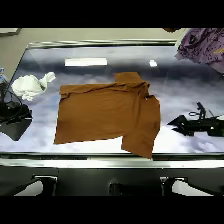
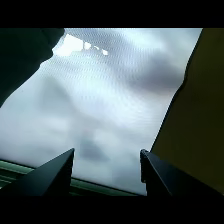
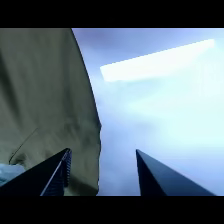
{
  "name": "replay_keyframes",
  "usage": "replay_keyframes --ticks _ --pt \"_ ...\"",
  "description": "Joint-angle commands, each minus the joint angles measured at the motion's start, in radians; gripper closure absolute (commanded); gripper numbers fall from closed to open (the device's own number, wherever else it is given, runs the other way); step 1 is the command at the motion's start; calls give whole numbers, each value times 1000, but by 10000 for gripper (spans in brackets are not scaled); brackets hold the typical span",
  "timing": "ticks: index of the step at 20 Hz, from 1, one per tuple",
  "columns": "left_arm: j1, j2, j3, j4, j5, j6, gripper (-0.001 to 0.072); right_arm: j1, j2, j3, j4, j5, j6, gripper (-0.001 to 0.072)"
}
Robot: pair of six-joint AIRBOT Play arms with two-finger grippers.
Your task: Fold the clothes and pants, and hang the long-sleeved shirts on hangers.
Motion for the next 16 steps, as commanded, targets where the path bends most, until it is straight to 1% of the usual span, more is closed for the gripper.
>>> replay_keyframes --ticks 1,6,10,12,13,14,15,16 --pt "5 15 -27 -1 6 0 225 -10 -72 -44 100 -11 -95 221" --pt "5 15 -27 -1 6 0 225 30 -138 -46 133 5 -143 228" --pt "5 15 -27 -1 8 0 225 139 -145 -46 132 -74 -142 233" --pt "5 15 -26 -1 7 -1 225 167 -145 -46 131 -96 -137 380" --pt "5 15 -26 -5 -19 -20 225 171 -144 -46 131 -103 -135 459" --pt "6 15 -28 -3 -27 -47 215 171 -144 -45 130 -105 -135 554" --pt "16 15 -34 -8 -23 -79 137 170 -144 -45 130 -101 -135 657" --pt "34 16 -46 -16 -21 -83 94 170 -143 -45 129 -98 -134 684"
